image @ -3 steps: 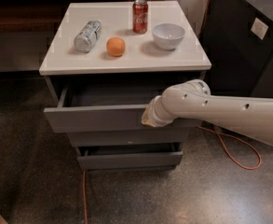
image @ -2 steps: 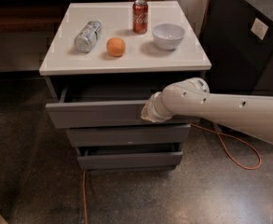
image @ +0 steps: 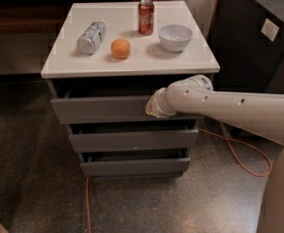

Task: Close top drawer

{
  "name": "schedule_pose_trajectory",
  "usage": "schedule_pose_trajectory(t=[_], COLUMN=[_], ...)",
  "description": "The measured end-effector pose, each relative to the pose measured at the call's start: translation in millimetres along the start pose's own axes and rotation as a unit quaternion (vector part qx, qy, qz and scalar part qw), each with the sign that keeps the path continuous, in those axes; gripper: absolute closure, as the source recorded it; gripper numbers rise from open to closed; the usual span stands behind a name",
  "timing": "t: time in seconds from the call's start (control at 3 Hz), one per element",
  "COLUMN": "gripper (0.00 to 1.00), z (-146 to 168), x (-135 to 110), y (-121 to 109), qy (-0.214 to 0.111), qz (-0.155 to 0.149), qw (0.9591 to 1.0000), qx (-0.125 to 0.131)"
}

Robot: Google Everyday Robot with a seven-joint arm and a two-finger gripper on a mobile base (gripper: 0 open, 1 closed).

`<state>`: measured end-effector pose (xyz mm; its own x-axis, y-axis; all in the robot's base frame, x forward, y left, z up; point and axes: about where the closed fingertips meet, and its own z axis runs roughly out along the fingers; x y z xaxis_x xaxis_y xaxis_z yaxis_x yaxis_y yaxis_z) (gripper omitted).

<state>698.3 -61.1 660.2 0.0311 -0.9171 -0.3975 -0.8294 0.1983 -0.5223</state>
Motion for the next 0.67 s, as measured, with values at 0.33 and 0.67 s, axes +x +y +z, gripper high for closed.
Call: schedule_pose_trajectory(t=[0.33, 0.67], gripper=[1.00, 1.00], z=[3.8, 3.8], x=[1.8, 1.8], y=[-0.7, -0.6], qy=[-0.012, -0.012], qz=[0.003, 0.003], qw=[0.9999, 0.9999], qx=[0.000, 0.000])
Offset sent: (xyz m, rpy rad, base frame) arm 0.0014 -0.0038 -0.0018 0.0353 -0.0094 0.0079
